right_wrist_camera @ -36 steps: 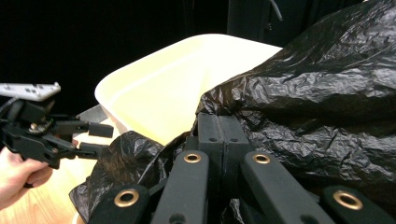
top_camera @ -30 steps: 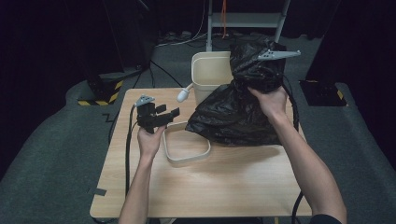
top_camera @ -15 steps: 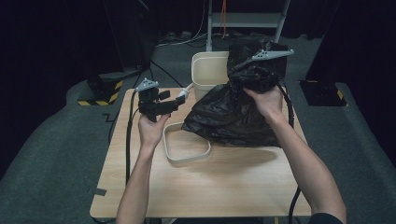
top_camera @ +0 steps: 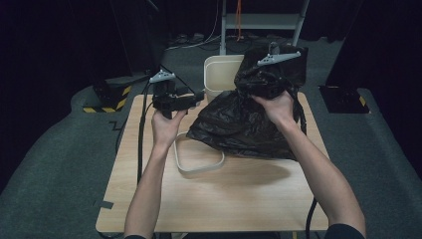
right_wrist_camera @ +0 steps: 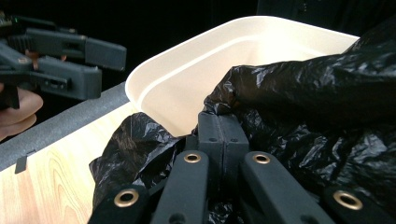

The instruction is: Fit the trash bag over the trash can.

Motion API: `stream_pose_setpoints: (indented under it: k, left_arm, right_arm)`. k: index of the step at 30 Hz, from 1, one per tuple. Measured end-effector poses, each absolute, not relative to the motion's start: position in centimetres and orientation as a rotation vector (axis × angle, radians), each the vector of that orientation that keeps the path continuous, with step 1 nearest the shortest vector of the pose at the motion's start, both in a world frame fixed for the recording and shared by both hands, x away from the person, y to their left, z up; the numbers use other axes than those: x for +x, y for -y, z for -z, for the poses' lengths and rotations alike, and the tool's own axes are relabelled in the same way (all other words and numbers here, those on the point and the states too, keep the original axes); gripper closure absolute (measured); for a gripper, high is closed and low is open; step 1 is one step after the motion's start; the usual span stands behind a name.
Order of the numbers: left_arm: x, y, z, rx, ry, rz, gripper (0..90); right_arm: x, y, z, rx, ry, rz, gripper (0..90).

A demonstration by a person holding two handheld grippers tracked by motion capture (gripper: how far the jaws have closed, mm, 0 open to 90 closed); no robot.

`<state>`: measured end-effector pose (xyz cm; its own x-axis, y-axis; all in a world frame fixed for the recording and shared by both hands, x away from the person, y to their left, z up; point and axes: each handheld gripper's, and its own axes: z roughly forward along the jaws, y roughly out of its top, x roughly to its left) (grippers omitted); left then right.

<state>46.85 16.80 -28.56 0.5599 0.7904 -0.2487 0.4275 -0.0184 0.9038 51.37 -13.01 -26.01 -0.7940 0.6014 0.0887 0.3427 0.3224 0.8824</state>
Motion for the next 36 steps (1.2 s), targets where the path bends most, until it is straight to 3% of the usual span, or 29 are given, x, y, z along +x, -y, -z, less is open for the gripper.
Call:
stream_pose_setpoints:
  k: [13,16,36]
  left_arm:
    - [49.2,-13.1,26.2,1.711,-0.982,-0.359,27.0]
    - [49.6,-12.4,25.6,1.742,-0.989,-0.401,24.8]
    - [51.3,-9.4,24.0,1.797,-0.902,-0.355,26.5]
  right_arm:
    - [51.3,12.5,26.0,0.836,-2.346,-1.461,89.8]
    - [51.5,12.2,25.9,0.837,-2.350,-1.457,89.8]
    - [51.8,10.0,25.8,0.804,-2.409,-1.450,89.7]
